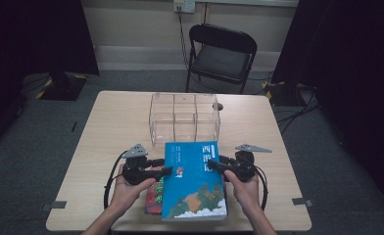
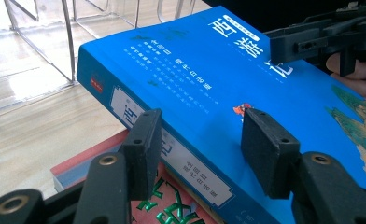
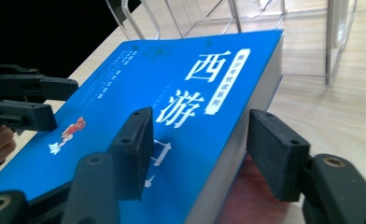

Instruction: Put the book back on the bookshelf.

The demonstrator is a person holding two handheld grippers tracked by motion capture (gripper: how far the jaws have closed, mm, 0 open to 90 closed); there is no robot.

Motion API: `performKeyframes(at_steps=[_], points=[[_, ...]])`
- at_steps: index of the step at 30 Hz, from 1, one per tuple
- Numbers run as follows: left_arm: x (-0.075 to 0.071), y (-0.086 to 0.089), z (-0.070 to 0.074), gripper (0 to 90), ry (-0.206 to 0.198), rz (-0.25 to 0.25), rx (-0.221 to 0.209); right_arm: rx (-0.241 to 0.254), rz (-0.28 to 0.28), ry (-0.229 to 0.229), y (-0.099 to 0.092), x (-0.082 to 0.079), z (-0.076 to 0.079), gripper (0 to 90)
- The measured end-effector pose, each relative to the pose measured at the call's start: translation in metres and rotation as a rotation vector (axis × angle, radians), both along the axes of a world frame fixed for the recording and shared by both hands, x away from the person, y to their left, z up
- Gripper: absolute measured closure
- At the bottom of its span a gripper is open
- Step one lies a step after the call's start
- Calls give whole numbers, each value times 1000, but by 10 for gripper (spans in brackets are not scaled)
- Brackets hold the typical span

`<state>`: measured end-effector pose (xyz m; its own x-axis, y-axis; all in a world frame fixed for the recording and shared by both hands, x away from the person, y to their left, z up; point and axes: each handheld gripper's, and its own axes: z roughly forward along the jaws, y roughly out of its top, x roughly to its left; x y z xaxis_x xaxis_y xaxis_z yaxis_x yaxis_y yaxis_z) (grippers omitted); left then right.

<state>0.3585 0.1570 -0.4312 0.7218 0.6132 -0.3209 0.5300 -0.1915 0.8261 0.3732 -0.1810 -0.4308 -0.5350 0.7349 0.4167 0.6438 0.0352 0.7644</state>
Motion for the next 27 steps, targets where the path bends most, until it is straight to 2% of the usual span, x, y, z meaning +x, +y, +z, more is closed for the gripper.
performKeyframes(at_steps=[3, 4, 7, 8, 10, 11, 12, 14, 18, 21, 24, 27], points=[[0, 0, 0, 485, 2, 1, -3, -14, -16, -1, 2, -2, 1, 420], [0, 0, 0, 485, 7, 6, -7, -13, -20, 7, 2, -2, 2, 435], [-2, -1, 1, 488, -3, 9, 4, -39, -43, -9, 4, -7, 8, 508], [-2, -1, 1, 488, -3, 9, 4, -39, -43, -9, 4, -7, 8, 508], [-1, 0, 0, 486, -2, 7, -1, -40, -44, -17, 2, -9, 11, 564], [-1, 0, 0, 486, -23, 0, 4, -39, -47, -13, 1, -10, 12, 580], [-1, 0, 0, 486, -23, 0, 4, -40, -49, -19, 1, -11, 12, 590], [-3, -1, -1, 485, -38, -2, 6, -36, -60, -12, 1, -14, 13, 595], [-2, 0, -1, 485, -25, 1, -5, -29, -67, -7, 1, -16, 14, 604], [-1, 2, -4, 475, -3, 4, -31, -20, -68, 3, 0, -21, 14, 607], [0, 2, -5, 432, -10, 13, -28, -29, -71, -5, 1, -25, 15, 604], [0, 3, -5, 427, -3, 13, -27, -23, -62, -13, 1, -28, 18, 606]])
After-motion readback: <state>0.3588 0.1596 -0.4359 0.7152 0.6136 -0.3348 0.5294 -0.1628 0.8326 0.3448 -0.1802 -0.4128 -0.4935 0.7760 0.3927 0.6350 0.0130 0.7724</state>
